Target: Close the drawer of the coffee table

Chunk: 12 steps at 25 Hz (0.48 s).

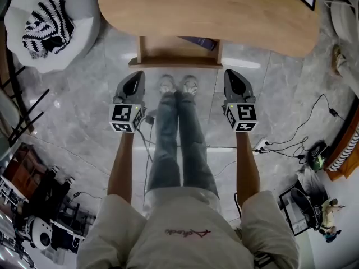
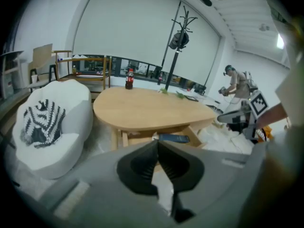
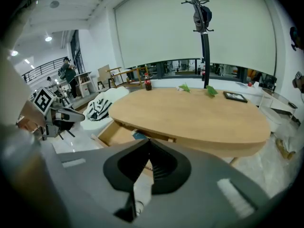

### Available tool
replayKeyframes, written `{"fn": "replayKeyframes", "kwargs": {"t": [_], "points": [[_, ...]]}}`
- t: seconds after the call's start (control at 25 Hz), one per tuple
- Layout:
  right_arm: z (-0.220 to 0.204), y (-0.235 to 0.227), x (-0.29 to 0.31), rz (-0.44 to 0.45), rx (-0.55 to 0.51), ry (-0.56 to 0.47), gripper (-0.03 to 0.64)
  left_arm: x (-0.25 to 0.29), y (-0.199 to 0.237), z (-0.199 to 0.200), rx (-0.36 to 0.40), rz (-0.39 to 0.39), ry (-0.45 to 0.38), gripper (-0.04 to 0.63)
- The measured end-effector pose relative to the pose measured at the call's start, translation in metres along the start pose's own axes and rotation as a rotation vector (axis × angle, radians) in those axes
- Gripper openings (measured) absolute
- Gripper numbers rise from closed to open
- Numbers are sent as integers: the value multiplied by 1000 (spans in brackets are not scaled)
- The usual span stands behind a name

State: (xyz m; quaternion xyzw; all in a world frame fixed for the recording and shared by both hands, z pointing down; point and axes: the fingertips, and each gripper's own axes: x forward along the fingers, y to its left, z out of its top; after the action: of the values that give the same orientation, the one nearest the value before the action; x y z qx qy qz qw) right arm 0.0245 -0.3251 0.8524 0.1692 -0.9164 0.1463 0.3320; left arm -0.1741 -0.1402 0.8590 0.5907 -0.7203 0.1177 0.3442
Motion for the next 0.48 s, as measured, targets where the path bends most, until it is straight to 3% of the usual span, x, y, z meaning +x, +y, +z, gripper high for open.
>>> {"fn": "replayKeyframes", "kwargs": {"t": [0.32,0.48], "points": [[-87,4,45,12,43,81,5,40,24,-76,-19,4,26,-2],[-115,7,57,9,43,107,5,46,35,-110,12,13,68,-2]]}}
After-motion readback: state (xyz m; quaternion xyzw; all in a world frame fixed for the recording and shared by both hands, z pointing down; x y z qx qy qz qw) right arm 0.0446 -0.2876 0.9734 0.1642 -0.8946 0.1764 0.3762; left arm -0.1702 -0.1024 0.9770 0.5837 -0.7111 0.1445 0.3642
